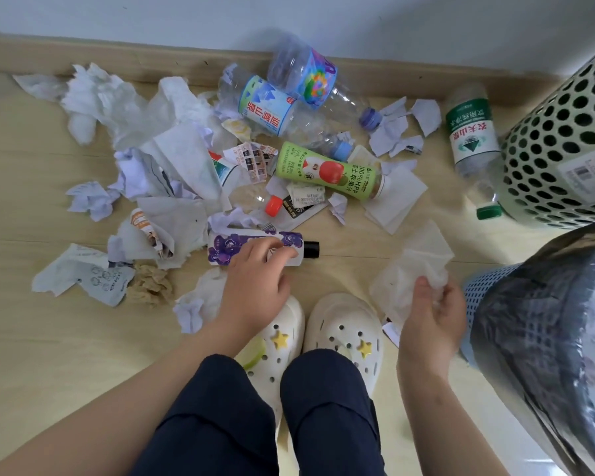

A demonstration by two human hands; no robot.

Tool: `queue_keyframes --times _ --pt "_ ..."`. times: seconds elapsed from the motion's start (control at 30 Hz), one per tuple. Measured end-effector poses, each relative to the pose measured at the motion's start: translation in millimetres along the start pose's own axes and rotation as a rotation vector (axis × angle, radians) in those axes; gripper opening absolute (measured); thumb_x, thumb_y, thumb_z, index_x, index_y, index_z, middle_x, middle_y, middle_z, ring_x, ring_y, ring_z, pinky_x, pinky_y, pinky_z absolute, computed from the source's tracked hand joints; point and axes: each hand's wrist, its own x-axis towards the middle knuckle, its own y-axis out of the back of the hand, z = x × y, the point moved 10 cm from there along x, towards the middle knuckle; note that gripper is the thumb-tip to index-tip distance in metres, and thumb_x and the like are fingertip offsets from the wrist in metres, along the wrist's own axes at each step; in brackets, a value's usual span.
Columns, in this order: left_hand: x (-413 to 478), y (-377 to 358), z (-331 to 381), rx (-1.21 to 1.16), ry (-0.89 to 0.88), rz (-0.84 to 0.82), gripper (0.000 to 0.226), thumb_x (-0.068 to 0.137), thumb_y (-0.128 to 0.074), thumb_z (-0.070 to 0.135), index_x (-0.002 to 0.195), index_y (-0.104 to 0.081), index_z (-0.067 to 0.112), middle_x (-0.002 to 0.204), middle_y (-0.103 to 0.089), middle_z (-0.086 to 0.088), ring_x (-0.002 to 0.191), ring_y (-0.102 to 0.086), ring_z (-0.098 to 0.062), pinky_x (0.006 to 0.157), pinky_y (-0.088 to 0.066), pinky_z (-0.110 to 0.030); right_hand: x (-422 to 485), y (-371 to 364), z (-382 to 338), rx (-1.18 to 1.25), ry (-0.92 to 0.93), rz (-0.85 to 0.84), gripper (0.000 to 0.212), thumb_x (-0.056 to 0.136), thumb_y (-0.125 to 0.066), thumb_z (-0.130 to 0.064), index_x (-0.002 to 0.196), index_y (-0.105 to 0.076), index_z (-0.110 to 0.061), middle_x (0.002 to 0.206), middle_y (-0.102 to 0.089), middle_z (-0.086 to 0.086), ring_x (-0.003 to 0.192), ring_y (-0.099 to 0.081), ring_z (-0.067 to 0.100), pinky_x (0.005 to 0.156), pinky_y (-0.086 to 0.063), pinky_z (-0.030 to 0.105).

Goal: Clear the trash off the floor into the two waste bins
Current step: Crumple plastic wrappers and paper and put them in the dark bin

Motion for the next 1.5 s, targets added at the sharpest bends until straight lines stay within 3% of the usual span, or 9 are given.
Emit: queue_keyframes --times 0.17,0.23,0.33,0.53,0.73,0.87,0.97,1.13,1.5 --pt "-8.8 -13.5 8.7 -0.009 -0.019 -0.108 0.032 0.064 -0.058 0.010 0.094 -0.069 0.013 0.100 -0.064 -0.011 0.094 -0.062 -0.036 0.074 -0.050 -0.044 -0.4 11.2 67.2 -0.059 -0.304 0.084 0.025 0.091 -0.052 -0.032 0.113 -0.057 -0.022 0.122 -0.052 -0.005 0.116 -0.049 0.026 0.103 -0.039 0.045" --pt "-13.3 -20.8 8.7 0.004 -0.026 -0.163 0.032 0.067 -0.059 0.011 0.098 -0.068 0.013 0.104 -0.063 -0.010 0.099 -0.061 -0.035 0.076 -0.052 -0.046 -1.1 4.3 83.9 -0.017 -0.414 0.060 0.023 0.091 -0.052 -0.023 0.101 -0.056 -0.003 0.110 -0.057 0.013 0.099 -0.054 0.033 0.094 -0.044 0.046" --pt "-12.8 -26.2 2.6 0.001 0.033 -0.219 0.035 0.080 -0.059 0.011 0.115 -0.063 0.014 0.121 -0.056 -0.008 0.117 -0.049 -0.030 0.093 -0.040 -0.043 7.8 -15.4 72.2 -0.053 -0.358 -0.013 0.021 0.087 -0.052 -0.014 0.090 -0.053 0.007 0.076 -0.048 0.005 0.075 -0.043 0.021 0.074 -0.042 0.036" --pt "-4.1 -24.4 -2.1 -0.081 0.129 -0.269 0.040 0.088 -0.055 0.018 0.127 -0.052 0.018 0.132 -0.045 0.000 0.123 -0.040 -0.021 0.099 -0.033 -0.030 22.7 -74.2 26.2 -0.040 -0.249 -0.210 0.007 0.088 -0.056 -0.008 0.089 -0.060 -0.013 0.073 -0.054 -0.008 0.074 -0.049 0.014 0.069 -0.042 0.023" --pt "11.5 -29.0 15.9 -0.776 0.427 -0.405 0.057 0.083 -0.068 0.019 0.130 -0.037 0.028 0.112 -0.047 0.017 0.100 -0.053 -0.004 0.073 -0.043 -0.007 0.8 -109.4 9.5 0.211 -0.431 -0.396 0.015 0.091 -0.056 -0.005 0.081 -0.061 -0.016 0.087 -0.065 0.004 0.078 -0.060 0.019 0.080 -0.052 0.037" --pt "20.3 -17.9 11.1 -0.902 0.576 -0.296 0.053 0.080 -0.070 0.012 0.125 -0.046 0.026 0.103 -0.059 0.011 0.088 -0.060 -0.005 0.079 -0.052 -0.022 -6.1 -104.1 2.5 0.353 -0.492 -0.434 0.010 0.093 -0.053 -0.004 0.090 -0.060 -0.010 0.097 -0.066 0.011 0.088 -0.063 0.025 0.086 -0.053 0.042" --pt "24.4 -4.3 23.3 -0.837 0.579 -0.293 0.047 0.082 -0.069 0.012 0.125 -0.052 0.018 0.095 -0.061 0.009 0.089 -0.062 -0.012 0.086 -0.054 -0.035 -6.7 -85.3 -13.2 0.295 -0.456 -0.391 0.008 0.092 -0.054 -0.006 0.088 -0.059 -0.012 0.090 -0.064 0.006 0.080 -0.062 0.021 0.075 -0.055 0.033" --pt "35.1 47.3 59.9 -0.769 0.479 -0.274 0.043 0.085 -0.065 0.016 0.125 -0.052 0.021 0.093 -0.059 0.013 0.080 -0.057 -0.003 0.066 -0.045 -0.015 -9.9 -39.2 -61.5 0.226 -0.315 -0.283 0.014 0.089 -0.061 -0.013 0.076 -0.056 -0.013 0.084 -0.059 0.006 0.080 -0.056 0.018 0.078 -0.051 0.030" --pt "25.4 173.0 164.9 -0.702 0.271 -0.124 0.027 0.085 -0.061 0.003 0.106 -0.060 0.021 0.098 -0.062 -0.004 0.086 -0.061 -0.019 0.076 -0.050 -0.031 -42.6 123.0 -148.4 0.461 -0.142 0.006 0.014 0.089 -0.059 -0.017 0.079 -0.050 -0.014 0.071 -0.051 0.002 0.059 -0.046 0.013 0.056 -0.042 0.023"
